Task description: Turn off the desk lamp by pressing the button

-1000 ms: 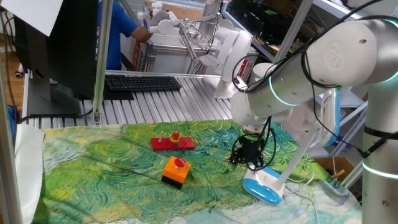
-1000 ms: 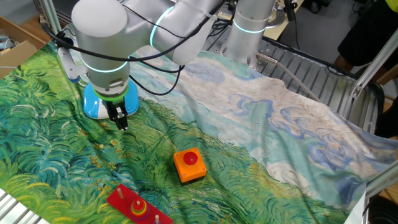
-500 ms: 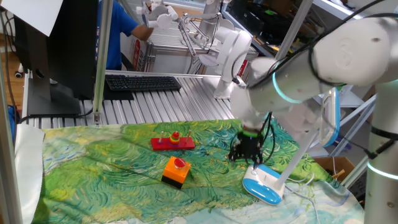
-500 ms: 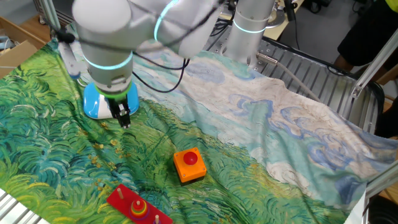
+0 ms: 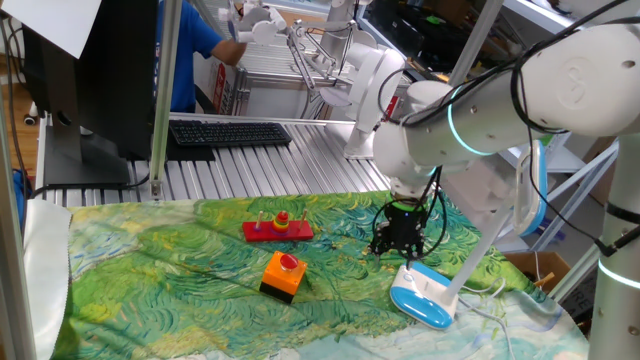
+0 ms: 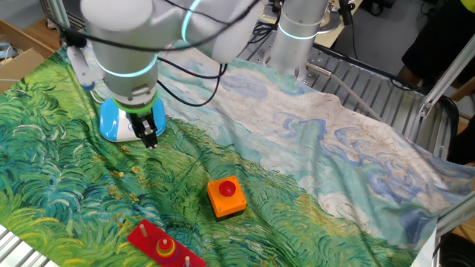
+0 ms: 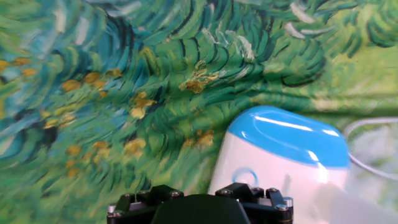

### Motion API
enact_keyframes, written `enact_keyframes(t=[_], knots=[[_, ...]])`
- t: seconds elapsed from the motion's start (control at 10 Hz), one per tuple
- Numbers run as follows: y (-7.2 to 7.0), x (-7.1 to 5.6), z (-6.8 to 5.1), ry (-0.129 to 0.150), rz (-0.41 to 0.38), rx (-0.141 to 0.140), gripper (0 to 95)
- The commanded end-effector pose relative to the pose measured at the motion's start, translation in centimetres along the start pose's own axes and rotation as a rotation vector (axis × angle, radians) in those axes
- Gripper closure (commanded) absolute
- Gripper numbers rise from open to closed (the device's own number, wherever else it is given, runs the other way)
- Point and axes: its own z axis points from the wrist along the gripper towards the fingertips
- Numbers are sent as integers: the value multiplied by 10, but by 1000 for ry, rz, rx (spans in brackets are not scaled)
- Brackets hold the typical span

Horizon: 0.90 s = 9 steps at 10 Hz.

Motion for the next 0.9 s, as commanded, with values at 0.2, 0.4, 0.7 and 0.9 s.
enact_keyframes(t=[0.2, 0.4, 0.7, 0.9], knots=[[-1, -1, 1, 5, 15, 10, 570], [-6, -3, -5, 27, 10, -2, 760], [-15, -4, -14, 63, 13, -49, 950], [-18, -3, -16, 59, 29, -53, 950]])
